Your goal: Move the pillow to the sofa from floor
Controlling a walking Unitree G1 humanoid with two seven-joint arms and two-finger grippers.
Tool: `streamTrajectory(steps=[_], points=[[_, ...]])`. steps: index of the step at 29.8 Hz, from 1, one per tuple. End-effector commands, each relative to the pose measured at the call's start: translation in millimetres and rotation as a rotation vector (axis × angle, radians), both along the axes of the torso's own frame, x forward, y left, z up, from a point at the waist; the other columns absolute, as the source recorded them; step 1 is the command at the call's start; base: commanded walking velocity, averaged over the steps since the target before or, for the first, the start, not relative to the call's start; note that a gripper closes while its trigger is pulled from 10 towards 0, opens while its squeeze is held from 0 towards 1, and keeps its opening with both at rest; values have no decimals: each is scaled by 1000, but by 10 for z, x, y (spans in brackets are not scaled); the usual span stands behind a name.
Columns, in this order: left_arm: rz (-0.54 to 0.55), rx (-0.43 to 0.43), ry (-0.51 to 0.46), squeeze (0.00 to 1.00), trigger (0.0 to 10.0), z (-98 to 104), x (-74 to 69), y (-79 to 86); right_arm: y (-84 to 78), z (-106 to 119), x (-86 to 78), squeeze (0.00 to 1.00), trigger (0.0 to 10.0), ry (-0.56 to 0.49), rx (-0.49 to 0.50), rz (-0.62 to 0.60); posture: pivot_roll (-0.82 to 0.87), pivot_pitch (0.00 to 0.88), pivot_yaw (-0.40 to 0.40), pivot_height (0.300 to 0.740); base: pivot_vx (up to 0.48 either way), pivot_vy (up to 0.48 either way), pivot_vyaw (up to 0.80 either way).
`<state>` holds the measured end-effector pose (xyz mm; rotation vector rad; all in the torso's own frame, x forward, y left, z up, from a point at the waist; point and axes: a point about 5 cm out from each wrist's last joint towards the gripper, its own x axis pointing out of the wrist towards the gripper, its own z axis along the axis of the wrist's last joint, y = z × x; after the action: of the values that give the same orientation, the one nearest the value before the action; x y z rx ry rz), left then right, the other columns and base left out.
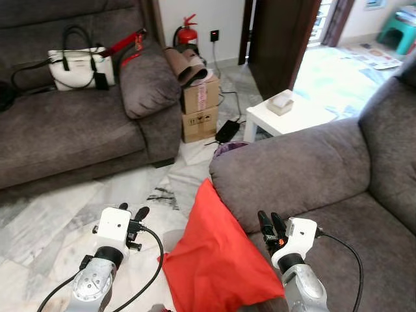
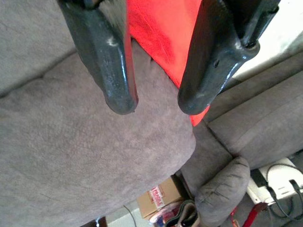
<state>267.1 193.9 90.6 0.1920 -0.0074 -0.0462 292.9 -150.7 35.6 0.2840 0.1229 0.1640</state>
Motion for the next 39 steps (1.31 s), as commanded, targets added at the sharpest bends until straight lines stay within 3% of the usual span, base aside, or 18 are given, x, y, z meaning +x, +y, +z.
streamTrajectory(steps=[1, 9, 15, 39], points=[[17, 4, 20, 0, 10000, -35, -33, 51, 14, -34, -35, 0, 10000, 7, 12, -1, 54, 143, 39, 653, 0, 0, 0], [9, 1, 23, 0, 10000, -48, -40, 19, 22, -32, -34, 0, 10000, 9, 4, 11, 54, 144, 39, 653, 0, 0, 0], [11, 3, 26, 0, 10000, -54, -35, 30, 63, -41, -38, 0, 10000, 16, -5, 48, 54, 146, 41, 623, 0, 0, 0], [5, -15, 42, 0, 10000, -91, -34, 6, 91, -63, -32, 0, 10000, 25, 16, 81, 55, 148, 41, 623, 0, 0, 0]])
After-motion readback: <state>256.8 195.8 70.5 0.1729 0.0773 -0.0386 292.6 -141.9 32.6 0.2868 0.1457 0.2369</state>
